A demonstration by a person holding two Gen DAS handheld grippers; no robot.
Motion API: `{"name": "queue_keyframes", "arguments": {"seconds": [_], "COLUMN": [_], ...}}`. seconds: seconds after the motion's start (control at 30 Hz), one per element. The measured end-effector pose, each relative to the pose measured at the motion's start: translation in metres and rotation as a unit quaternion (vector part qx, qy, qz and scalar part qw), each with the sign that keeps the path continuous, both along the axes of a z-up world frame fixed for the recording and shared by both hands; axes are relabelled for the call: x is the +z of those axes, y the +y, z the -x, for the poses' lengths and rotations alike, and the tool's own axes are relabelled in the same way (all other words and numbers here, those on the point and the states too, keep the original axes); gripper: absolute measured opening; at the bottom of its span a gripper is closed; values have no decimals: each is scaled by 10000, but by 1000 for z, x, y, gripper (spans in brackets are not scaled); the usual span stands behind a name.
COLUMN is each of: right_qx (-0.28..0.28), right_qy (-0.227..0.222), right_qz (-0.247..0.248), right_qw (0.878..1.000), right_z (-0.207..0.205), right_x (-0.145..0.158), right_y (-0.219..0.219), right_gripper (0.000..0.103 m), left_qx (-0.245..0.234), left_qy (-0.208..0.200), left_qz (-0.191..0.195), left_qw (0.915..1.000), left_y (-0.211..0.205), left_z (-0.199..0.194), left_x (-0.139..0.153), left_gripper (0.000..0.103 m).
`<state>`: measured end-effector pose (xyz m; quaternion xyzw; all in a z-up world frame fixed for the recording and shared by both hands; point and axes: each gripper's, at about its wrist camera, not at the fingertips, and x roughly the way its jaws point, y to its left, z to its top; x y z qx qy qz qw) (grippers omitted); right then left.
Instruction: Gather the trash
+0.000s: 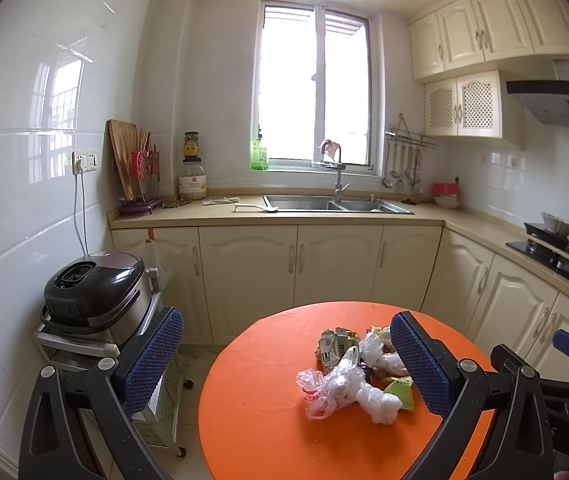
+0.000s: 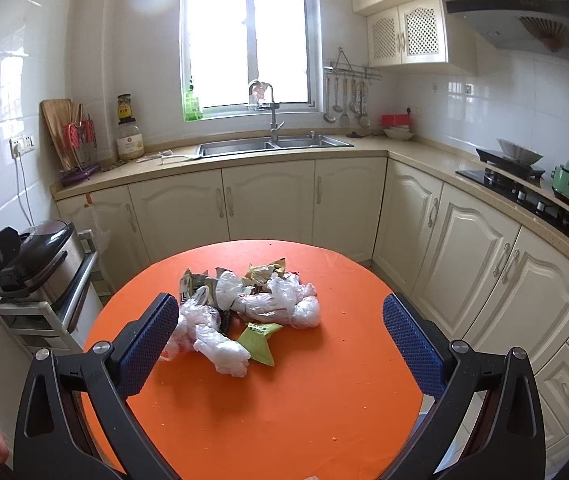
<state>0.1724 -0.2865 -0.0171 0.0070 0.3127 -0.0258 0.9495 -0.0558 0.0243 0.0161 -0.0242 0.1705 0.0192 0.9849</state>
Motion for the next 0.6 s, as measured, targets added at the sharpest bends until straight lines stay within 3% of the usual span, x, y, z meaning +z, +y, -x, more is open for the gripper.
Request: {"name": "queue_keyframes", "arguments": {"seconds": [0.3, 0.6], "right_qx": [140, 149], "right_qy": [28, 601], "right_qz": [-39, -34], "right_qw": [9999, 9981], "right_z": [-7, -39], "right_x": [-3, -44], "right_y": [3, -4], "right_gripper": [103, 103], "left_qx": [9, -68], "left_qy": [103, 736], "left_qz": [-90, -194], "left_qw": [9999, 9971], "left_y": [-4, -9], "left_z": [-8, -60], "left_x": [-6, -41], "left_gripper": [102, 102]}}
